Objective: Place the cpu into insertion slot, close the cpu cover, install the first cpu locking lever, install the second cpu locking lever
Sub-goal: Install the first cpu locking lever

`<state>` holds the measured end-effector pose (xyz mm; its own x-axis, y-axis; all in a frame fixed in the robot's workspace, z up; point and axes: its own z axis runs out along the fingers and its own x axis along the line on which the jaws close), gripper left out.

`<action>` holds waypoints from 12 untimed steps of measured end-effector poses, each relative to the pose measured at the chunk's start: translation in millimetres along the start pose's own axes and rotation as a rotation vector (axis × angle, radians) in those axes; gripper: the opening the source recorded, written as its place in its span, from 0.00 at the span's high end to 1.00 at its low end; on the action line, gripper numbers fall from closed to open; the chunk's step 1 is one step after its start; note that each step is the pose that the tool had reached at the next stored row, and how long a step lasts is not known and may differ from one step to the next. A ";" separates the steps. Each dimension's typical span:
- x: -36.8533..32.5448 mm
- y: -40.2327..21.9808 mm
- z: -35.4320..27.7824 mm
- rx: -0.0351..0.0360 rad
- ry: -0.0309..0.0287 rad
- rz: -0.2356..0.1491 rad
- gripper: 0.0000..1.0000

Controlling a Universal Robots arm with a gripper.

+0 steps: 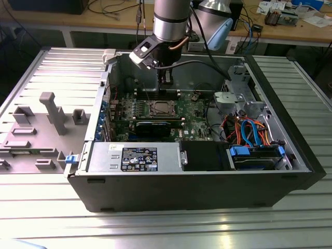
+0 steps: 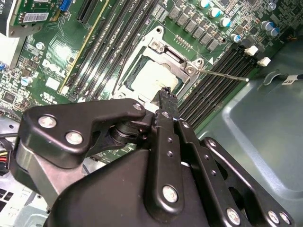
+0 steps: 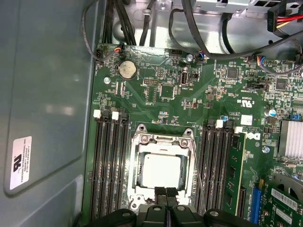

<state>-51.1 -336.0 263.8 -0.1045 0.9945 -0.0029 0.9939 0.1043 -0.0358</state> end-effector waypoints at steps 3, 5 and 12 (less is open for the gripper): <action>0.0 0.0 0.0 0.0000 -0.0003 -0.008 0.89; 0.0 0.0 0.0 -0.0001 -0.0005 -0.016 0.89; 0.0 0.0 0.0 -0.0002 -0.0015 -0.041 0.89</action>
<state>-51.1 -336.0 263.7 -0.1452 0.9894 -0.0028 0.9888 0.1450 -0.0357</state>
